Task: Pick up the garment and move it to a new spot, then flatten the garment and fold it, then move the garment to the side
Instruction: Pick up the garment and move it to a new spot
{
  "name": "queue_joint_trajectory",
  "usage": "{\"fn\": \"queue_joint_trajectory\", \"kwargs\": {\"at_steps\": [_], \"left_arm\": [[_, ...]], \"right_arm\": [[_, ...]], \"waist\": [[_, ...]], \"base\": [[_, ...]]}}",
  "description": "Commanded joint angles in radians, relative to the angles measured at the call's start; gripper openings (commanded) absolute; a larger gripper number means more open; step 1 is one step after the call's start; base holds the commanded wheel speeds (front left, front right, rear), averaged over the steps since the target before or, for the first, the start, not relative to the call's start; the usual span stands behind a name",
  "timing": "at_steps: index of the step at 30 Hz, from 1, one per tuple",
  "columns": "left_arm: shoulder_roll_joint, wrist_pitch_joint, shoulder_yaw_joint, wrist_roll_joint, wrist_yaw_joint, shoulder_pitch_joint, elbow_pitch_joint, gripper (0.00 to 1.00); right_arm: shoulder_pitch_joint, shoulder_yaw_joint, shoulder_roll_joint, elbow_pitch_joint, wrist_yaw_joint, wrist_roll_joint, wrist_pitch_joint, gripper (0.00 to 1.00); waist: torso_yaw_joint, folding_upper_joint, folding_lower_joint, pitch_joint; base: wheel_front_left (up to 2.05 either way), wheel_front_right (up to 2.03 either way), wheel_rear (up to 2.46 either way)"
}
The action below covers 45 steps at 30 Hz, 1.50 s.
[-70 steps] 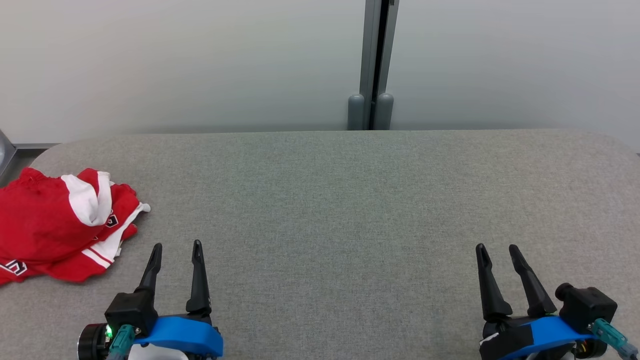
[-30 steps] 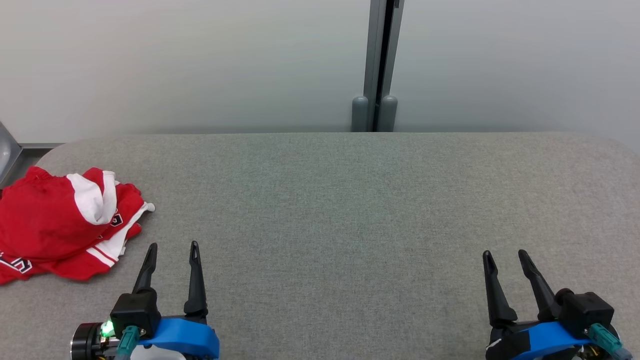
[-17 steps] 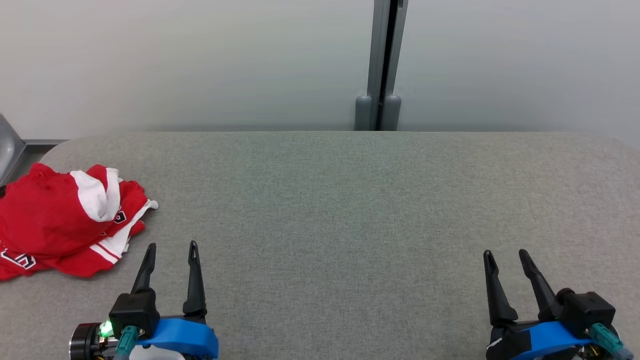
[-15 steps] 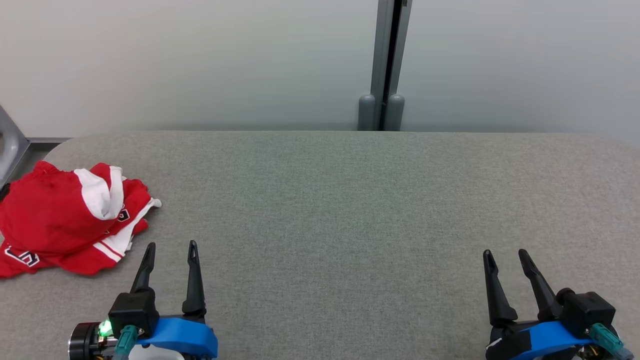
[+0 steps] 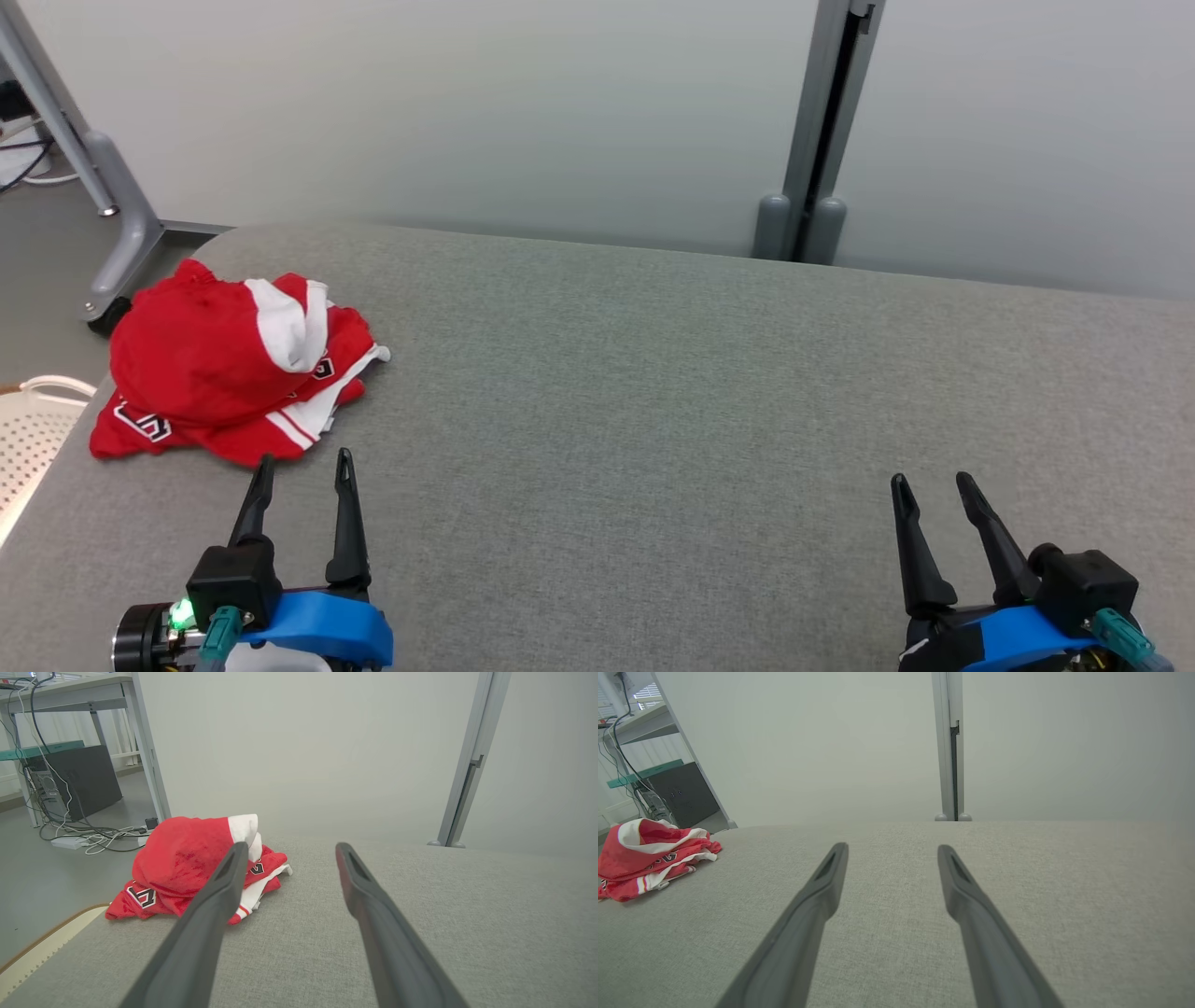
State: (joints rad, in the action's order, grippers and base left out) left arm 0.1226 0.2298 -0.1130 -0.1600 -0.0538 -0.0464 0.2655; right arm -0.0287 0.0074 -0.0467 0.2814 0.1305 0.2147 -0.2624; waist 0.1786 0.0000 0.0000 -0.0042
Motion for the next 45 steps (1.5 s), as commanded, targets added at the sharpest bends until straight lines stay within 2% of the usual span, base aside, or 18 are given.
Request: {"fn": "queue_joint_trajectory", "kwargs": {"at_steps": [1, 18, 25, 34, 45], "left_arm": [[0.006, 0.001, 0.000, -0.003, -0.005, -0.007, 0.001, 1.00], [0.027, -0.014, 0.010, -0.020, -0.029, 0.018, -0.041, 1.00], [0.038, -0.013, 0.019, -0.028, -0.038, 0.025, -0.049, 1.00], [0.039, -0.006, 0.026, -0.042, -0.051, 0.032, -0.049, 1.00], [0.056, 0.006, 0.031, -0.066, -0.027, -0.061, -0.033, 1.00]], "right_arm": [[0.011, 0.001, -0.007, 0.003, 0.000, 0.004, -0.004, 1.00], [0.011, 0.014, -0.006, 0.008, 0.000, 0.016, -0.004, 1.00], [0.003, 0.023, -0.007, 0.012, 0.000, 0.018, -0.004, 1.00], [-0.003, 0.034, -0.007, 0.017, 0.000, 0.015, -0.004, 1.00], [-0.026, 0.032, -0.007, 0.009, 0.000, -0.013, -0.004, 1.00]], "waist": [[0.017, 0.0000, 0.0000, 0.005], [0.204, 0.0000, 0.0000, 0.009], [0.251, 0.0000, 0.0000, 0.013], [0.246, 0.0000, 0.0000, 0.013], [0.188, 0.0000, 0.0000, 0.056]], "base": [[0.00, 0.00, 0.00], [0.00, 0.00, 0.00], [0.00, 0.00, 0.00], [0.00, 0.00, 0.00], [0.00, 0.00, 0.00]]}}
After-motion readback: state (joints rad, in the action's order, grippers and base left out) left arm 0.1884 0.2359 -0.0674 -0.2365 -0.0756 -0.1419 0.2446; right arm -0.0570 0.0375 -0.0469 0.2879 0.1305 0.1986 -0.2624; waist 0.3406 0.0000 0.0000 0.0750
